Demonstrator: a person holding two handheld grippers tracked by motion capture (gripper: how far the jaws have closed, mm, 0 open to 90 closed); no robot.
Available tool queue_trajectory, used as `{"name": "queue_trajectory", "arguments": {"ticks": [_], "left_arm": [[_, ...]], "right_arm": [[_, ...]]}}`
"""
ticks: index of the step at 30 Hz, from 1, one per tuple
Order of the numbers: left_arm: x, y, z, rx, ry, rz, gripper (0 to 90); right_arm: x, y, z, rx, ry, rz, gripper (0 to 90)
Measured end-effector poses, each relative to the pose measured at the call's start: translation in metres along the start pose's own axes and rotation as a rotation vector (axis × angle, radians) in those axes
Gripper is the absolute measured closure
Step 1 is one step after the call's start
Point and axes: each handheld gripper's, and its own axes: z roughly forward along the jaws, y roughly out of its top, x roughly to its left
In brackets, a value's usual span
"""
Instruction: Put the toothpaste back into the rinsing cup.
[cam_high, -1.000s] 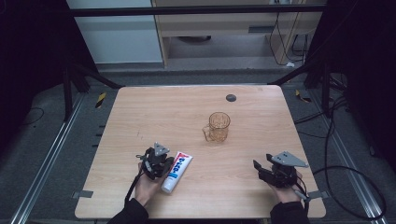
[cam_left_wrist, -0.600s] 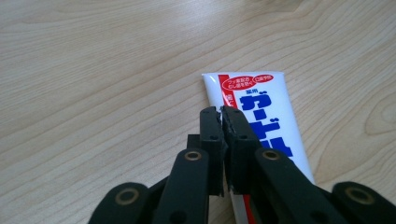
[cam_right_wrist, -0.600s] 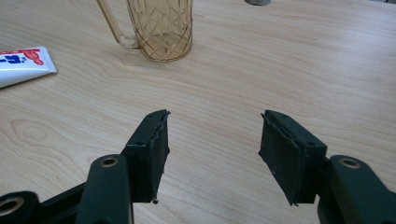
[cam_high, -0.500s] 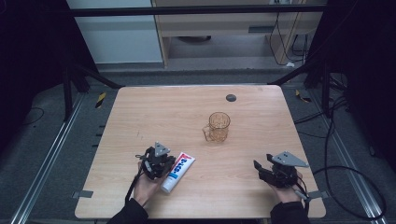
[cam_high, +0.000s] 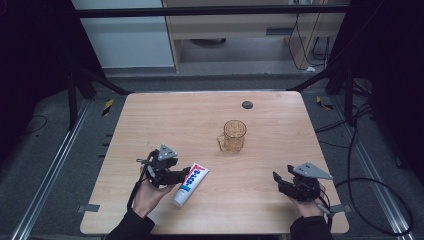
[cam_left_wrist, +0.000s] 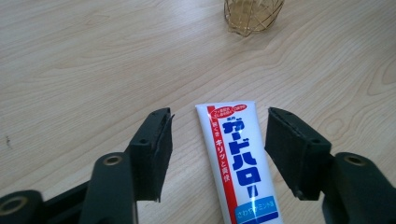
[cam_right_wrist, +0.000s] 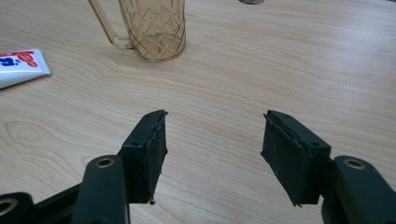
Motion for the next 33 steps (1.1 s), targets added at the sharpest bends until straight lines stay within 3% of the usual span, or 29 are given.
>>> {"name": "queue_trajectory", "arguments": {"ticks": [4, 11, 19, 33], "left_arm": [[-0.002, 0.007, -0.003, 0.000, 0.006, 0.004, 34.8], [-0.007, 0.023, -0.001, 0.072, 0.005, 0.042, 29.9], [-0.013, 0.037, 0.004, 0.103, -0.002, 0.063, 28.2], [-0.017, 0.035, 0.026, 0.197, -0.008, 0.077, 25.3]], "right_arm": [[-0.001, -0.001, 0.000, 0.002, -0.005, 0.001, 38.3], [-0.003, -0.003, 0.000, 0.009, -0.012, 0.001, 37.4], [-0.004, -0.004, 0.000, 0.018, -0.015, 0.005, 36.3], [-0.005, -0.005, 0.002, 0.032, -0.010, 0.003, 35.6]]}}
